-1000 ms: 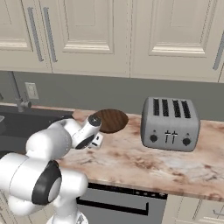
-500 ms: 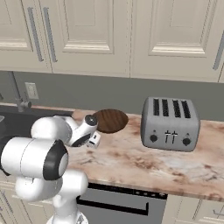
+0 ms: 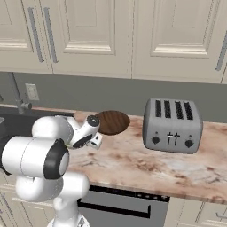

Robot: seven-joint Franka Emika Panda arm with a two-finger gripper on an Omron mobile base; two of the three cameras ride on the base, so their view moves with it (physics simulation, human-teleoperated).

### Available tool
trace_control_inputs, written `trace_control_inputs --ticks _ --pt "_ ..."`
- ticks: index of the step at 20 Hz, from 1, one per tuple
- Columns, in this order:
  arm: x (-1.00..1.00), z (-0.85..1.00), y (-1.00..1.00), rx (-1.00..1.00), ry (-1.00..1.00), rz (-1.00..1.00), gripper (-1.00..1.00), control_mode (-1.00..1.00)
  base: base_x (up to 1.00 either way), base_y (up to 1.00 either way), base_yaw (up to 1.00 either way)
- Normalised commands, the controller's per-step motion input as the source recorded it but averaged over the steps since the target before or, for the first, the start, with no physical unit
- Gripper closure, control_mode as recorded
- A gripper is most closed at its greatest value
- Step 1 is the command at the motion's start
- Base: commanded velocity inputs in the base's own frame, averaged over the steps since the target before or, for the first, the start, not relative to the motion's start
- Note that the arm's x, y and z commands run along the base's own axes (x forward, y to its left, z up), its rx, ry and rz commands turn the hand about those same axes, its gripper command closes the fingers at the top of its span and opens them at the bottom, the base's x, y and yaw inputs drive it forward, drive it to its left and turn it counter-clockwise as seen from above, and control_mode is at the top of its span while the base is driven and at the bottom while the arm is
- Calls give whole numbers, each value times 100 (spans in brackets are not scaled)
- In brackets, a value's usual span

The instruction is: Pick up the bowls on the counter and stack them on top of one another in the open cabinet. Place the smaller bowl on top of the larger bowl.

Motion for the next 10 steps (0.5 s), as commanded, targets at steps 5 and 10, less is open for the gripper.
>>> trace_control_inputs --ticks 5,10 --pt "0 20 0 0 0 -4 100 -100 0 0 0" --pt "-6 43 0 0 0 -6 100 -100 0 0 0"
